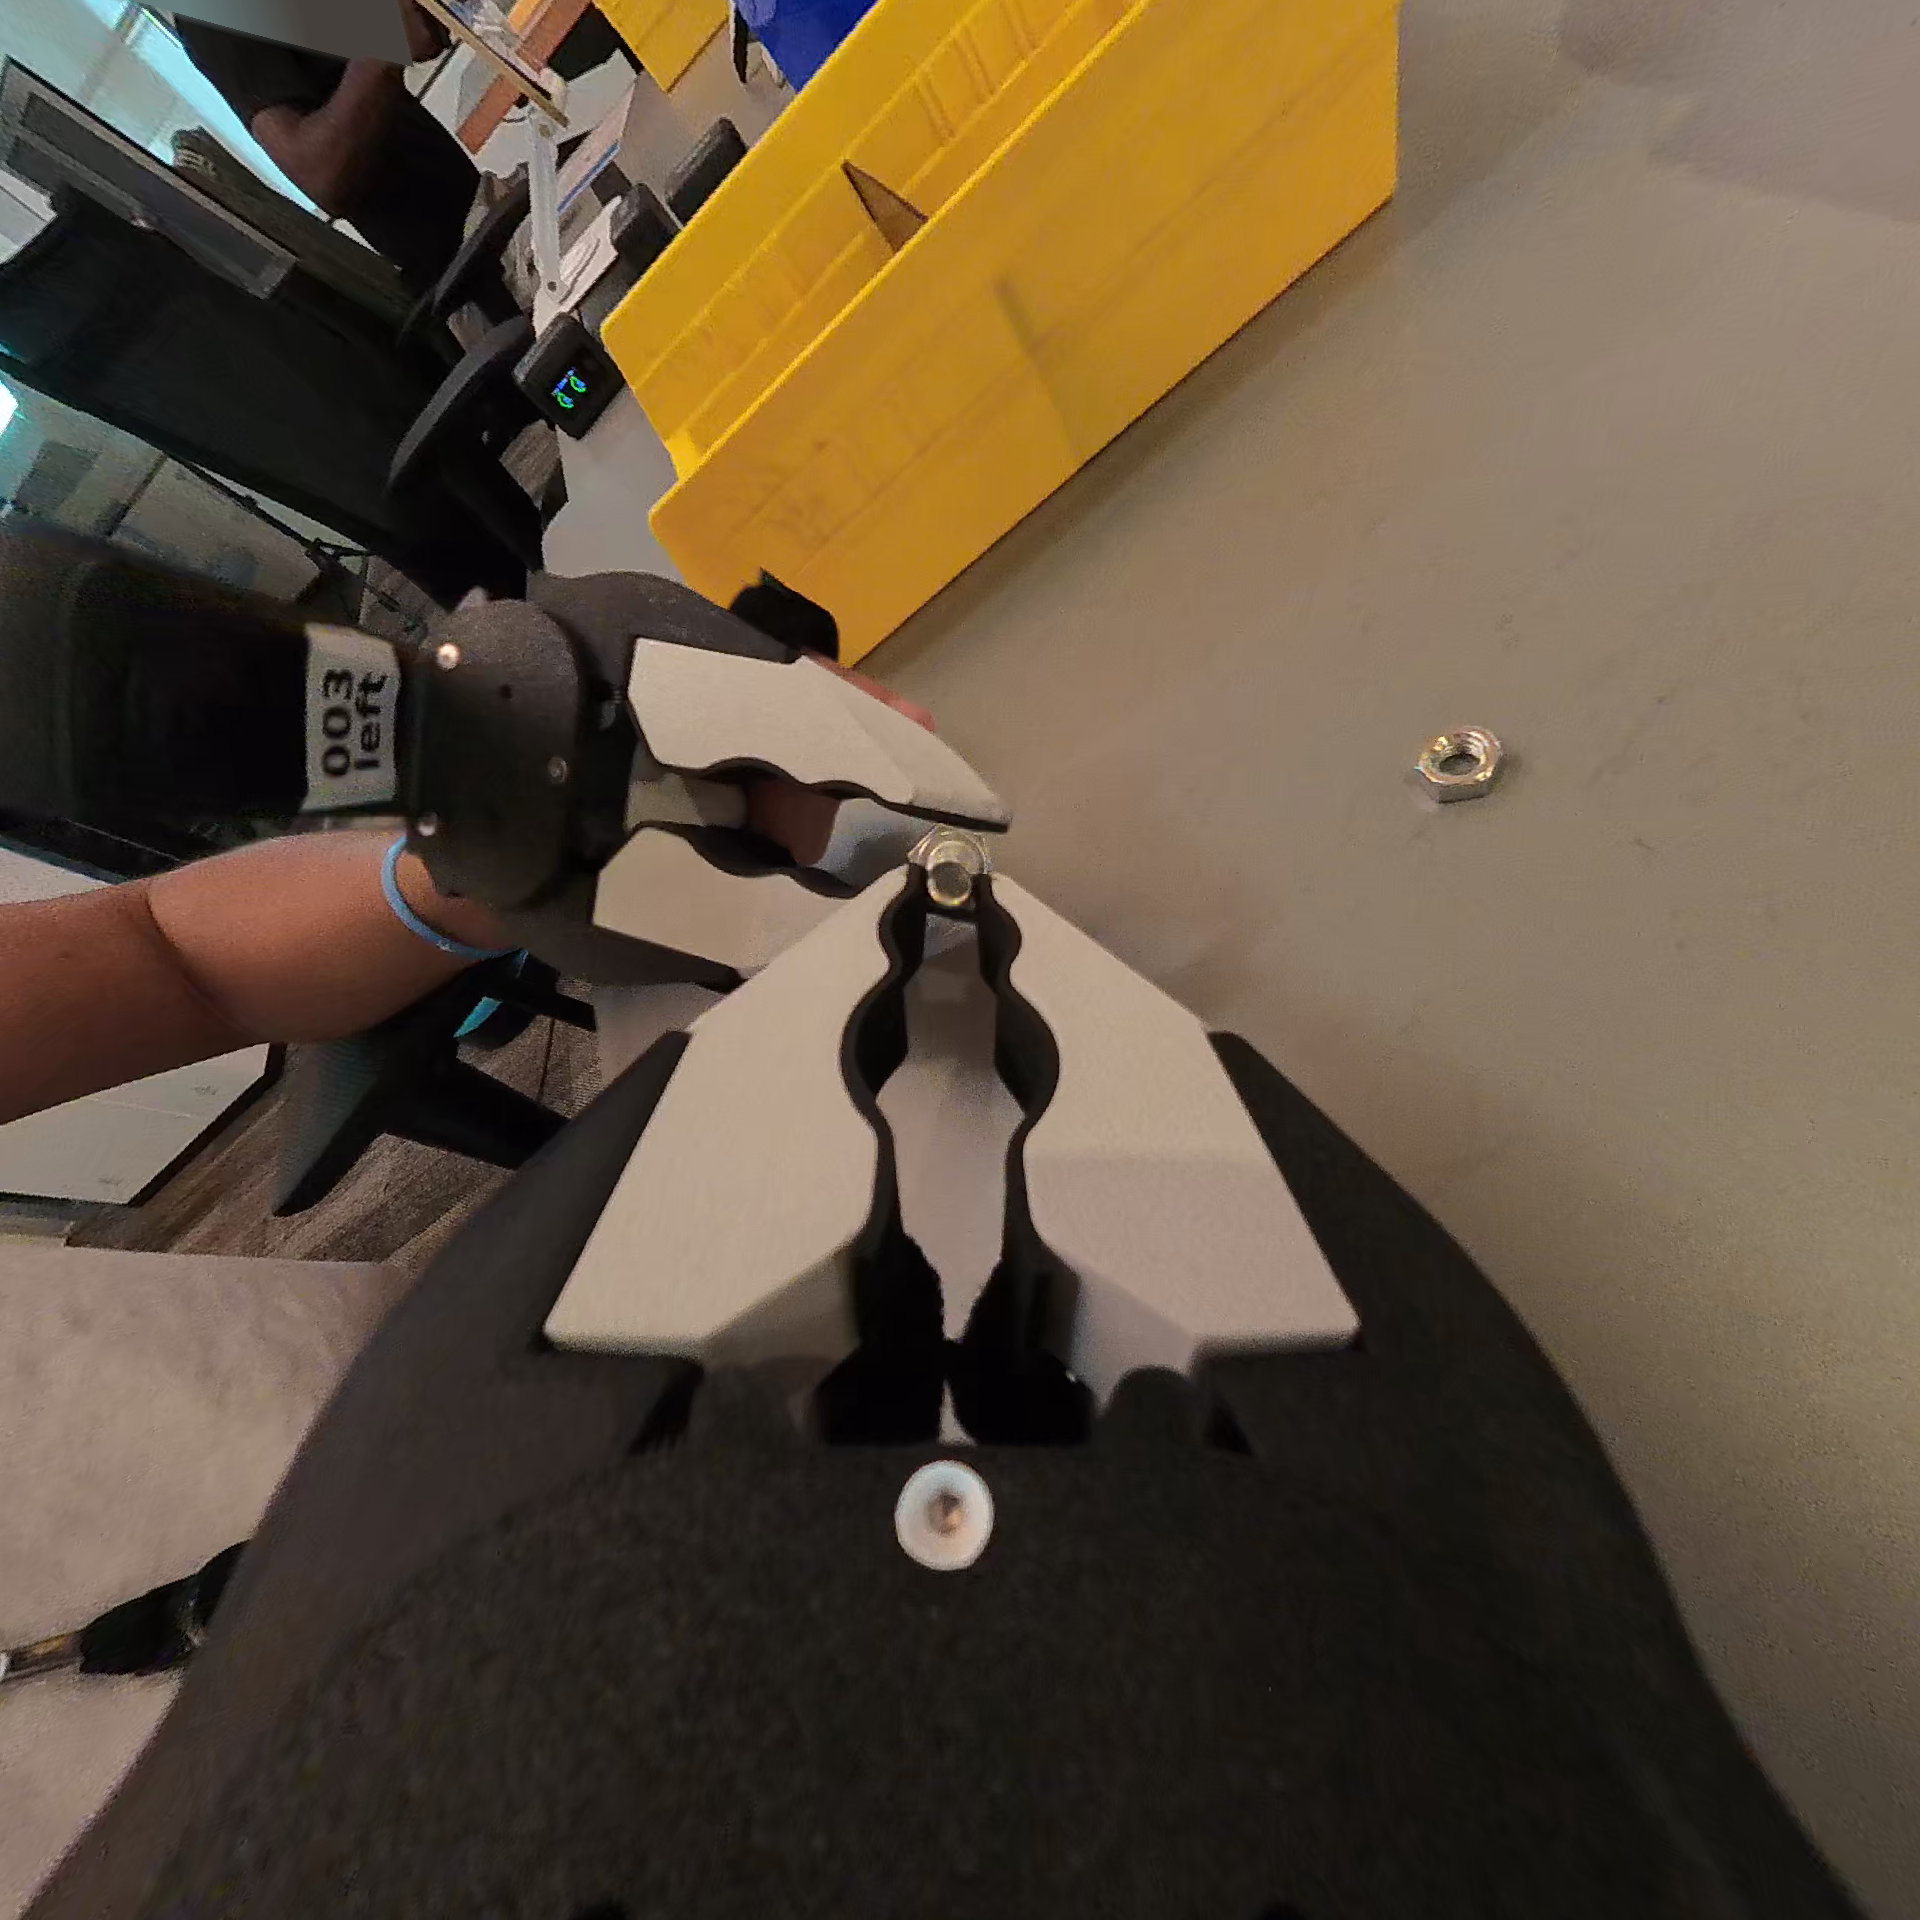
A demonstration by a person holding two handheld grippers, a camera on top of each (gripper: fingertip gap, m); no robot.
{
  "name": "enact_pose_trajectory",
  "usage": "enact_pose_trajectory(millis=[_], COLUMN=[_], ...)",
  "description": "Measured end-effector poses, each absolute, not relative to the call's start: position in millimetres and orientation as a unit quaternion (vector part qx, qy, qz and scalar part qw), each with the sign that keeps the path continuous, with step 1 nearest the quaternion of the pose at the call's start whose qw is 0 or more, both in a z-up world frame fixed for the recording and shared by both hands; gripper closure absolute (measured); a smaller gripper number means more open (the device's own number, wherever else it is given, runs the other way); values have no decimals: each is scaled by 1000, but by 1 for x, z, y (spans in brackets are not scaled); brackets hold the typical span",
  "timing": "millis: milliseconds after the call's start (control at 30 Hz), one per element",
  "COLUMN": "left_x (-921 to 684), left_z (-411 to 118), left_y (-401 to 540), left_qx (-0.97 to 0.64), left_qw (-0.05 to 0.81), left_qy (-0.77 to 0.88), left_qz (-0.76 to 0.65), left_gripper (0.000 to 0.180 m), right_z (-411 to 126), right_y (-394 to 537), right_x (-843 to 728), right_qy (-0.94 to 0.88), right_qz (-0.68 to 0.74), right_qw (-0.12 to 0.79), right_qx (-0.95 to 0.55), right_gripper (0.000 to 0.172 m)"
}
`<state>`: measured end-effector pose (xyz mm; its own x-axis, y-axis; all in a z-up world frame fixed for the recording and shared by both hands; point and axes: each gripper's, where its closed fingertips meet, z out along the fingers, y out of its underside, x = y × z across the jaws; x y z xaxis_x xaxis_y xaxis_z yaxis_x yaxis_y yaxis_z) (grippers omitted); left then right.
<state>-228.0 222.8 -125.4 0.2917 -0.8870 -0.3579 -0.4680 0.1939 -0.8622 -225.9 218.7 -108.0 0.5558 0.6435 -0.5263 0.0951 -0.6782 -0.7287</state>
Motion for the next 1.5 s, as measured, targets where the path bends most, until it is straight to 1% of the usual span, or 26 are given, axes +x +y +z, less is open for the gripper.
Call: enact_pose_trajectory(millis=[33,167,233,433,600,667,767,867,1067,1167,1367,1500], left_x=[-228,-227,-227,-227,-227,-227,-228,-231,-227,-227,-228,-227], left_z=[-123,-113,-108,-111,-111,-110,-109,-109,-113,-113,-110,-101], left_y=[222,215,214,214,215,214,212,214,209,211,212,209], left_qx=[-607,-612,-611,-606,-607,-606,-608,-606,-599,-601,-599,-603], left_qw=[525,509,508,518,520,519,500,504,505,506,509,505], left_qy=[555,530,522,533,536,530,517,520,537,534,536,517], left_qz=[-216,-292,-309,-283,-272,-289,-335,-329,-313,-312,-309,-339], left_gripper=[163,163,163,163,163,163,156,153,154,162,162,162], right_z=[-106,-93,-89,-89,-91,-90,-93,-94,-93,-93,-89,-79], right_y=[219,216,217,216,218,218,216,217,218,216,216,214], right_x=[-226,-228,-229,-231,-231,-231,-232,-232,-232,-234,-234,-233], right_qy=[-227,-245,-256,-265,-256,-259,-262,-245,-232,-235,-235,-248], right_qz=[417,427,417,406,408,409,417,435,449,450,456,465], right_qw=[334,350,367,376,375,377,365,357,355,349,351,360], right_qx=[-814,-797,-791,-790,-792,-790,-790,-790,-787,-788,-783,-770], right_gripper=[163,162,162,159,162,162,162,162,162,162,162,162])
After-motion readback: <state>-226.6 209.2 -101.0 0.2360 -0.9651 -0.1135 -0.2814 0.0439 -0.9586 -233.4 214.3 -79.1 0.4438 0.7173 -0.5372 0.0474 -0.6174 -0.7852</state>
